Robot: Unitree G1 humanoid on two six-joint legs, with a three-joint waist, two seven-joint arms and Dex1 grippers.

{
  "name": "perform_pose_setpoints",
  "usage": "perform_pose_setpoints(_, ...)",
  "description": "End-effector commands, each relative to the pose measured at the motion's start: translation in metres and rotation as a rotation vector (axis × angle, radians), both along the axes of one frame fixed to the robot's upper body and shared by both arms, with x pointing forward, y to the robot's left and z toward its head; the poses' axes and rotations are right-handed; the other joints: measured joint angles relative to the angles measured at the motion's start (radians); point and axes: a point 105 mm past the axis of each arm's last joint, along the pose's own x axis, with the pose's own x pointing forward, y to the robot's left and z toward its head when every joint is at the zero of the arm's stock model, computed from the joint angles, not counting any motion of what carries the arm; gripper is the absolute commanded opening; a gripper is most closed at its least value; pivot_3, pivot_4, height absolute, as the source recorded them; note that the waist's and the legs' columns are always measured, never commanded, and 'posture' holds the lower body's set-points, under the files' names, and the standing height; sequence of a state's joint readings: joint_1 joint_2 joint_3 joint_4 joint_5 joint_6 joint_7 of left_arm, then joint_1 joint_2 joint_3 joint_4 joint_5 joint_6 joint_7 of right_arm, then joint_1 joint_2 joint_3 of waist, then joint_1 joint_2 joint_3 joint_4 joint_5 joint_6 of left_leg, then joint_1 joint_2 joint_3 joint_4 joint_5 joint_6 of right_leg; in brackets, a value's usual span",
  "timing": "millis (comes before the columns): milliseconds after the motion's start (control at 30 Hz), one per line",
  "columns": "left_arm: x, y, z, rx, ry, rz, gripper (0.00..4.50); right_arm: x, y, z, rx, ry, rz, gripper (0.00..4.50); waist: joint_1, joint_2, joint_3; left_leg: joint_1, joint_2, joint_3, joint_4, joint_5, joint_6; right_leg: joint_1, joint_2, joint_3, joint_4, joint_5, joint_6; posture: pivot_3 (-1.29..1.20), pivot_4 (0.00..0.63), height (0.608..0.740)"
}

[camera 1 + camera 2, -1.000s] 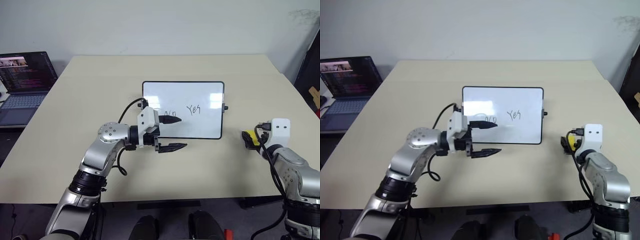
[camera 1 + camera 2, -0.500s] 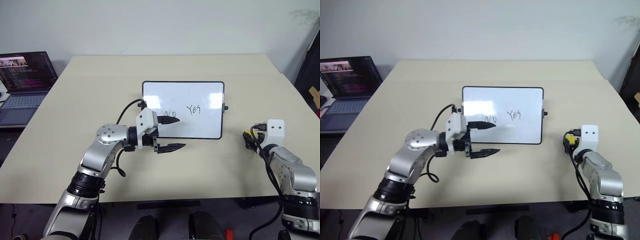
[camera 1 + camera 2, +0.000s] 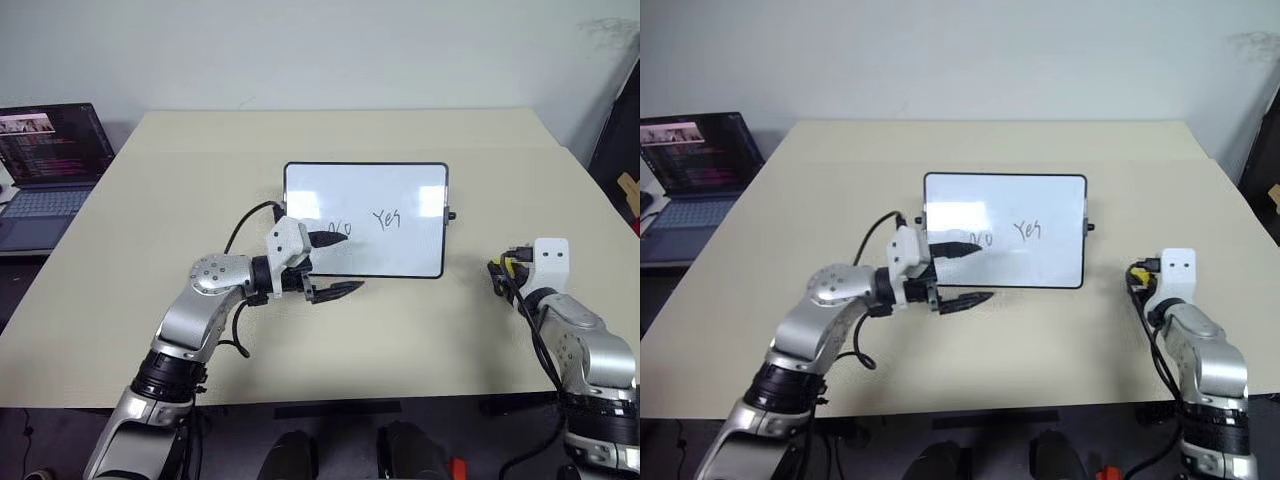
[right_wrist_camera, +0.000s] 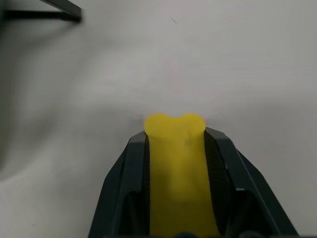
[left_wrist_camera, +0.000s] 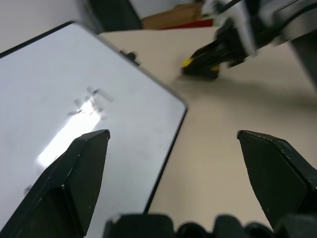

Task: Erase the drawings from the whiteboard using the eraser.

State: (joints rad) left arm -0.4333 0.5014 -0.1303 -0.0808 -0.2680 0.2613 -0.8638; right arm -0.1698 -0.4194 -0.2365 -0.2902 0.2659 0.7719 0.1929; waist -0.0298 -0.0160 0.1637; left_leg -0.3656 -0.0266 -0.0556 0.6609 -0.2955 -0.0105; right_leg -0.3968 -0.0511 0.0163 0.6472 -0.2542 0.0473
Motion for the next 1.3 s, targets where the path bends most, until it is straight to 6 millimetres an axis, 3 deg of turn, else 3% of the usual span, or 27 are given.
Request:
perform_pose_setpoints(33,0.007,0.014,0.014,-0.008,-0.066,0.128,4.50,-0.009,0.027,0.019,-0.056,-0.079,0.108,1.15,0.000,0.000,0.000,0.000,0.000,0.000,0.000,0.000,0.000,0.000,0.000,0.000,0.000,0.000,0.000,0.00,0.150,0.740)
perform_pose_setpoints(200,0.014,0.033,0.020,-0.007,-0.072,0.268,4.50,-0.027,0.087,0.023,-0.094,-0.128,0.321,1.15,0.000,0.000,0.000,0.000,-0.001,0.000,0.001,0.000,0.000,0.000,0.000,-0.001,0.000,0.000,0.001,0.00,0.150,0.740)
perform_pose_setpoints(367,0.021,0.038,0.034,-0.018,-0.096,0.323,4.50,-0.024,0.136,0.026,-0.160,-0.195,0.488,1.15,0.001,-0.001,0.000,0.000,-0.002,-0.001,0.001,0.000,0.000,0.000,0.000,-0.001,0.000,0.000,0.001,0.00,0.150,0.740)
perform_pose_setpoints(500,0.020,0.037,0.037,-0.019,-0.091,0.315,4.50,-0.015,0.155,0.035,-0.202,-0.269,0.549,1.15,0.001,-0.001,0.000,0.000,-0.002,-0.001,0.001,0.000,-0.001,0.000,0.000,-0.002,0.000,0.000,0.001,0.00,0.150,0.740)
perform_pose_setpoints(633,0.017,0.048,0.028,0.016,-0.061,0.339,4.50,0.000,0.171,0.043,-0.267,-0.345,0.602,1.15,-0.001,-0.001,0.000,0.000,-0.002,0.000,0.001,0.000,-0.001,-0.001,0.000,-0.001,0.000,0.000,0.001,0.00,0.150,0.740)
perform_pose_setpoints(1000,0.009,0.056,0.018,0.041,-0.013,0.352,4.50,0.064,0.224,0.080,-0.428,-0.518,0.670,1.14,-0.003,-0.001,0.001,-0.005,-0.002,0.001,0.000,0.002,-0.005,-0.009,-0.002,0.000,0.002,0.000,0.000,0.00,0.150,0.740)
perform_pose_setpoints(1100,0.007,0.059,0.014,0.044,-0.001,0.367,4.50,0.074,0.235,0.073,-0.445,-0.495,0.685,1.14,-0.003,-0.001,0.001,-0.007,-0.002,0.001,0.001,0.002,-0.006,-0.010,-0.003,-0.001,0.001,0.000,0.000,0.00,0.150,0.740)
perform_pose_setpoints(1300,0.006,0.064,0.013,0.049,0.000,0.386,4.50,0.076,0.236,0.028,-0.518,-0.345,0.749,1.14,-0.002,-0.002,0.000,-0.013,-0.002,0.001,0.002,0.002,-0.006,-0.015,-0.004,-0.001,0.002,0.001,0.000,0.00,0.150,0.740)
